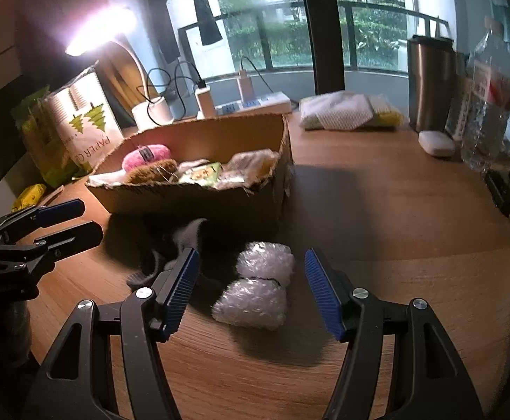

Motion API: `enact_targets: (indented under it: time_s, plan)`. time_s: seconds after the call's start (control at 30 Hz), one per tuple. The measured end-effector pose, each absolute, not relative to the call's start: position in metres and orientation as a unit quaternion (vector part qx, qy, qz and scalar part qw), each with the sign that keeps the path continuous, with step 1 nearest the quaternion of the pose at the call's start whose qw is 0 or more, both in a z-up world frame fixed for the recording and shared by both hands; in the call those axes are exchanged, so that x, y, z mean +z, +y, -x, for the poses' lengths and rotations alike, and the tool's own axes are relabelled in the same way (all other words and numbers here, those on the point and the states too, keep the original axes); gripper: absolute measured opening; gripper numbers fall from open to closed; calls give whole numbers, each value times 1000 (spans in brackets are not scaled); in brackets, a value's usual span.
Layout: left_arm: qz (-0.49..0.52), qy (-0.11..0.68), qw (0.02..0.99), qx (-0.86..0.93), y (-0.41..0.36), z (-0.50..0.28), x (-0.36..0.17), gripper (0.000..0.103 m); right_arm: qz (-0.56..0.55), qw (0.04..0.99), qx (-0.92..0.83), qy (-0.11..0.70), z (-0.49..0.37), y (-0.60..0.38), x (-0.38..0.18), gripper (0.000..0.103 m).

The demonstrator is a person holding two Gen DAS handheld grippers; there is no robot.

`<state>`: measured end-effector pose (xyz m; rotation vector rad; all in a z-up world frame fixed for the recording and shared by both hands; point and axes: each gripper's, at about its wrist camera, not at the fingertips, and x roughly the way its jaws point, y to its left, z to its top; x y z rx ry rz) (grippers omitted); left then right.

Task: Organize soft objects
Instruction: 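Withdraw both grippers from the box toward the grey sock and bubble wrap, then grasp the grey sock with the left gripper while the right gripper grasps the bubble wrap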

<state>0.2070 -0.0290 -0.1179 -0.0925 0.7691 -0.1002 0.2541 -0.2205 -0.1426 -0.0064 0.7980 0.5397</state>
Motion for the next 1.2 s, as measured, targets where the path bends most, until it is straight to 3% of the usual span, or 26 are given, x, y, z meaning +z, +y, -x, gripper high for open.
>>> enact_targets:
  time_s: [0.43, 0.8, 1.2]
  plan:
    - [29, 410, 909, -65, -53, -235, -143, 74, 3, 867, 268, 420, -270, -220, -167, 65]
    - [23, 432, 899, -73, -69, -257, -160, 74, 6, 862, 268, 431, -276, -222, -176, 47]
    - [24, 453, 888, -76, -70, -269, -181, 73, 2, 868, 256, 426, -276, -232, -172, 45]
